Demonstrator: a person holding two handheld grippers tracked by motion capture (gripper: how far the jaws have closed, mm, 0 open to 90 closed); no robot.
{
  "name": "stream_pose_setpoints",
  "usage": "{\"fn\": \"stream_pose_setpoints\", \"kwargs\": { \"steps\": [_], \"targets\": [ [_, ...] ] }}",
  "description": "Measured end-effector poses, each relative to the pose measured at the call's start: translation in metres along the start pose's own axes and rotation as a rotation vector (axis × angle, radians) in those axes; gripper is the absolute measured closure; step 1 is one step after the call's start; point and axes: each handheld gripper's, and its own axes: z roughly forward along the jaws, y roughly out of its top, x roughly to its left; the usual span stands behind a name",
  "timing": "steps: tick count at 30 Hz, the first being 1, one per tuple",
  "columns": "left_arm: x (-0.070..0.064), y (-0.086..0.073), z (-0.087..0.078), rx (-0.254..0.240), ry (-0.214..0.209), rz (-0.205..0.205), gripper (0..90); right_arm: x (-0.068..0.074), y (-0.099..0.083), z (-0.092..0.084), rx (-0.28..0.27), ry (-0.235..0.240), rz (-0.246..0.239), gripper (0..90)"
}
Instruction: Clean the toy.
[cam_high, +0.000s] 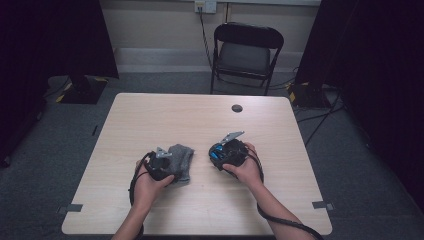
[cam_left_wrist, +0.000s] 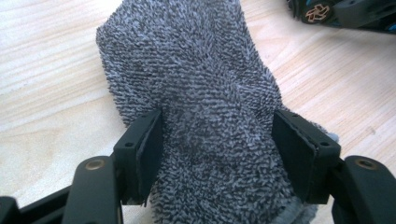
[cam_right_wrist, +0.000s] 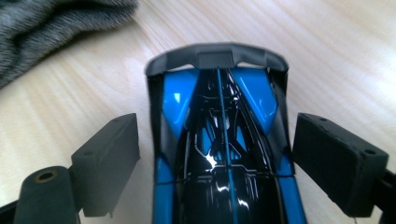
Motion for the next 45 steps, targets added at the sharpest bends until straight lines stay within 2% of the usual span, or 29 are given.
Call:
{"fn": "stream_pose_setpoints", "kwargs": {
  "steps": [3, 8, 14, 17, 22, 27, 31, 32, 33, 36, 38, 39, 43, 45],
  "targets": [
    [0.0, 0.0, 0.001, 0.005, 0.002, 0.009, 35.4, -0.002, 0.002, 0.005, -0.004, 0.013, 0.023, 14.4],
    [0.001, -0.001, 0.001, 0.004, 0.0, 0.009, 35.8, -0.002, 0.004, 0.013, 0.019, -0.002, 0.027, 14.2],
    [0.0, -0.001, 0.002, 0.006, 0.002, 0.024, 35.8, -0.003, 0.004, 0.013, 0.025, -0.007, 0.039, 14.9],
    [0.0, -0.001, 0.001, 0.005, 0.002, 0.024, 35.8, -0.002, 0.004, 0.011, 0.006, 0.006, 0.024, 23.8],
    [-0.001, -0.001, 0.002, 0.003, 0.01, 0.035, 35.8, -0.001, 0.001, 0.011, -0.016, 0.004, 0.024, 24.4],
    [0.0, -0.002, 0.001, 0.002, 0.003, 0.039, 36.0, -0.001, 0.004, 0.011, 0.004, 0.003, 0.028, 25.2],
    [0.001, -0.001, 0.0, 0.001, 0.002, 0.034, 35.0, 0.0, 0.004, 0.011, 0.0, -0.007, 0.037, 25.3],
    [0.0, 0.0, 0.0, 0.001, 0.007, 0.029, 35.0, 0.0, 0.004, 0.011, 0.0, -0.007, 0.037, 25.3],
    [-0.001, 0.001, -0.001, 0.006, 0.015, 0.042, 34.1, 0.001, 0.004, 0.011, 0.001, -0.012, 0.041, 25.3],
    [-0.002, 0.003, -0.001, 0.004, 0.023, 0.048, 31.9, 0.001, 0.004, 0.011, 0.0, -0.012, 0.04, 25.4],
    [-0.003, 0.004, -0.001, -0.023, 0.042, 0.047, 31.4, 0.001, 0.004, 0.01, 0.007, -0.016, 0.036, 25.4],
    [-0.002, 0.004, -0.002, -0.02, 0.054, 0.055, 30.9, 0.001, 0.003, 0.009, 0.006, -0.013, 0.033, 25.4],
    [-0.003, 0.003, 0.005, -0.005, 0.052, 0.06, 26.9, 0.0, 0.001, 0.004, -0.02, -0.004, 0.04, 25.4],
    [-0.005, 0.0, 0.011, 0.016, 0.062, 0.087, 25.4, -0.002, -0.001, -0.001, -0.028, 0.006, 0.047, 25.4]
  ]
}}
